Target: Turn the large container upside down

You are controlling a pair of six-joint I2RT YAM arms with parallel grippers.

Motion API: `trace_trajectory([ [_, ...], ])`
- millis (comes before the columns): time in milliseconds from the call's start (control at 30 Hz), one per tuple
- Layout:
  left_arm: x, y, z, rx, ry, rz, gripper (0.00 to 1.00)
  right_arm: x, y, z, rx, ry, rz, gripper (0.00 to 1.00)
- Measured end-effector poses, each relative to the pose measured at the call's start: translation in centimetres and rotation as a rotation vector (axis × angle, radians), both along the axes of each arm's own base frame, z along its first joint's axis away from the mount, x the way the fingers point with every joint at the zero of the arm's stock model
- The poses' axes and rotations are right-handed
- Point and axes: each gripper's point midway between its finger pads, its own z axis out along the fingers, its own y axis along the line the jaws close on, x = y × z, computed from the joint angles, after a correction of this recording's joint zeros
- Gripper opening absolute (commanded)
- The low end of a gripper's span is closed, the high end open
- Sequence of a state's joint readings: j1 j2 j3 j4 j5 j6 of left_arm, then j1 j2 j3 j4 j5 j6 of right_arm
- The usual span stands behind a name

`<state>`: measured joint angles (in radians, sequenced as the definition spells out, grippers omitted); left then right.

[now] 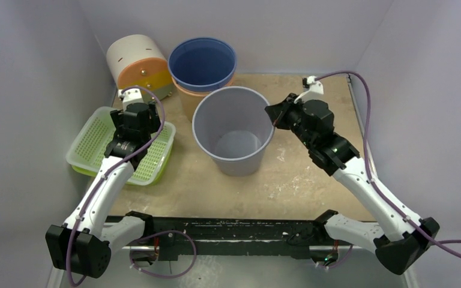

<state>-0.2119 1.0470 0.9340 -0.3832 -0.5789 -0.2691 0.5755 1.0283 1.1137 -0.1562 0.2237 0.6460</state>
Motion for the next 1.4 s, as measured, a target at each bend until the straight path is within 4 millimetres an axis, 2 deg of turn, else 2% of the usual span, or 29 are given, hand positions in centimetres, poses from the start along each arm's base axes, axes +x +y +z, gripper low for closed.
trace_trajectory([
  [100, 0.0, 0.0, 0.0, 0.001, 0.001, 0.0, 0.83, 0.5, 1.4, -2.0, -0.012, 0.046, 0.041, 0.0],
  [200, 0.0, 0.0, -0.1, 0.001, 0.002, 0.0, 0.83, 0.7, 2.2, -3.2, -0.024, 0.071, 0.064, 0.01],
  [400, 0.1, 0.0, -0.3, 0.002, 0.01, 0.0, 0.82, 0.6, 3.0, -3.5, -0.033, 0.073, 0.088, 0.25],
  [500, 0.1, 0.0, -0.3, 0.003, 0.012, 0.0, 0.82, 0.6, 3.2, -3.3, -0.032, 0.065, 0.093, 0.31],
  [900, 0.1, 0.0, -0.4, 0.003, 0.012, 0.0, 0.82, 0.8, 2.4, -2.5, -0.083, 0.025, 0.075, 0.39],
  [967, 0.1, 0.0, -0.4, 0.003, 0.012, 0.0, 0.82, 0.7, 2.2, -1.7, -0.113, 0.008, 0.075, 0.4],
  [1067, 0.1, 0.0, -0.4, 0.003, 0.014, 0.0, 0.82, 0.5, 2.3, 0.5, -0.166, -0.034, 0.101, 0.4],
  [1133, 0.2, 0.0, -0.5, 0.004, 0.018, 0.0, 0.82, 0.3, 3.3, 2.2, -0.197, -0.068, 0.147, 0.39],
  [1233, 0.2, 0.0, -0.7, 0.006, 0.024, 0.001, 0.82, -0.5, 6.2, 4.0, -0.255, -0.118, 0.257, 0.4],
  [1300, 0.3, 0.0, -0.9, 0.007, 0.029, 0.001, 0.82, -1.4, 8.3, 3.9, -0.298, -0.128, 0.34, 0.4],
  [1400, 0.4, -0.1, -1.1, 0.009, 0.038, 0.002, 0.82, -3.5, 12.1, 2.6, -0.378, -0.13, 0.485, 0.41],
])
